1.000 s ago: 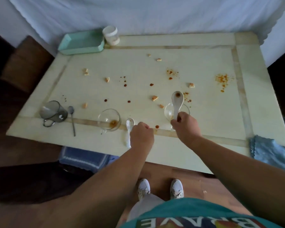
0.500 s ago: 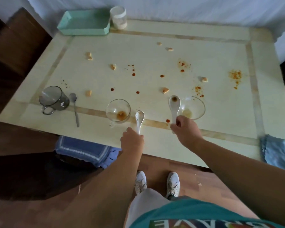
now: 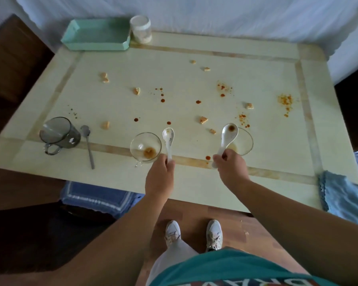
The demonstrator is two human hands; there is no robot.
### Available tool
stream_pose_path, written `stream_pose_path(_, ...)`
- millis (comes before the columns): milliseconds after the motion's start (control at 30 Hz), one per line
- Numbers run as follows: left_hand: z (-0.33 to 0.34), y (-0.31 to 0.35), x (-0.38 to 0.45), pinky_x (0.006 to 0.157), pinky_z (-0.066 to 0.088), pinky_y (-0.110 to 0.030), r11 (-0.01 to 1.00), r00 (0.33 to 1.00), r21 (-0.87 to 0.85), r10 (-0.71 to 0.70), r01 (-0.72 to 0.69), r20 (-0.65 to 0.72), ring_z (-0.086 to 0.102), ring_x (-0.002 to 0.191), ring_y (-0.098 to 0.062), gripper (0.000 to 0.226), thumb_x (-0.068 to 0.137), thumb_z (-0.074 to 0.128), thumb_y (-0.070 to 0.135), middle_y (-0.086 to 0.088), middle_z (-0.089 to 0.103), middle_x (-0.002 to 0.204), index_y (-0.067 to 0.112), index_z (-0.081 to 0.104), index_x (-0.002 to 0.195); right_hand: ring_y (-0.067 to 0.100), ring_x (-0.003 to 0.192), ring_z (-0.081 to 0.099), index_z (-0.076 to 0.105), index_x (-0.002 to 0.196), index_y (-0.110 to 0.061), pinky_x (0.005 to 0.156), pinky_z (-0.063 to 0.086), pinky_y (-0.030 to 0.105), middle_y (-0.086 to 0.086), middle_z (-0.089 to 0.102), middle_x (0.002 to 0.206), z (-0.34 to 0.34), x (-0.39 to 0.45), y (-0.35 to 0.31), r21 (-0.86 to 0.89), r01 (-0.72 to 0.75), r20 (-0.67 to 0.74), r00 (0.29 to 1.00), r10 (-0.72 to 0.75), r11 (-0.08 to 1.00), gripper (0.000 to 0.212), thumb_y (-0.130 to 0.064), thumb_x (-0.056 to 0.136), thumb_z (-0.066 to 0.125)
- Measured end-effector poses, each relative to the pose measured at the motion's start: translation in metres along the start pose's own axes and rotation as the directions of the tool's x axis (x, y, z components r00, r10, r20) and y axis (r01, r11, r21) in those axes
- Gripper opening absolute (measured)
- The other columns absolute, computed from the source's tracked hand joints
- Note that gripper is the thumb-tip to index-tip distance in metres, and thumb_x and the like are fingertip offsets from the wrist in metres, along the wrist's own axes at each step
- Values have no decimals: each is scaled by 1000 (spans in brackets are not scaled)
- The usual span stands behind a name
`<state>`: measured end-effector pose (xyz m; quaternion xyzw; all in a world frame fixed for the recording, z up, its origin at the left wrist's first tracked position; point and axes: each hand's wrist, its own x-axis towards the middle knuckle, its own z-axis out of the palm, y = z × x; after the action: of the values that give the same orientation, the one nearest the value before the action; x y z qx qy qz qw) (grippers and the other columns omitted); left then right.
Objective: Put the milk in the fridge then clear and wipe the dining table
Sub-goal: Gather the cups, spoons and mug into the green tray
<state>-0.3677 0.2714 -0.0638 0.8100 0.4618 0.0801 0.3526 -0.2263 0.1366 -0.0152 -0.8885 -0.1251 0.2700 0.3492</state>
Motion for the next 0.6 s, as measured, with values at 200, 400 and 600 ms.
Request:
stream_pose_path(200,-47,-18,-1,49,26,-28,995,985,-82,-73,61,-159,47,58,-14,24,102,40,29,3,49,65,13,47,86,22,61,54,66,83,-2,53,38,29,9,64,71,7,2,-7,122,-102,-39,993,107,987,23,-23,87,56)
stream_pose_path(400,-60,-39,-10,53,33,-33,972,972,-154,-199,178,-127,48,63,-19,29,101,42,29,-4,52,69,8,52,85,24,58,44,59,74,-2,53,34,33,7,51,62,13,9,-7,310,-253,-40,960,278,916,21,-21,80,53)
stream_pose_path(600,-54,-41,-5,61,37,-36,960,973,-173,-227,219,-32,47,64,-21,35,101,41,33,-6,52,69,6,54,83,17,52,44,63,75,-6,51,35,30,1,55,58,11,12,-1,477,-341,19,926,378,810,23,-22,88,54)
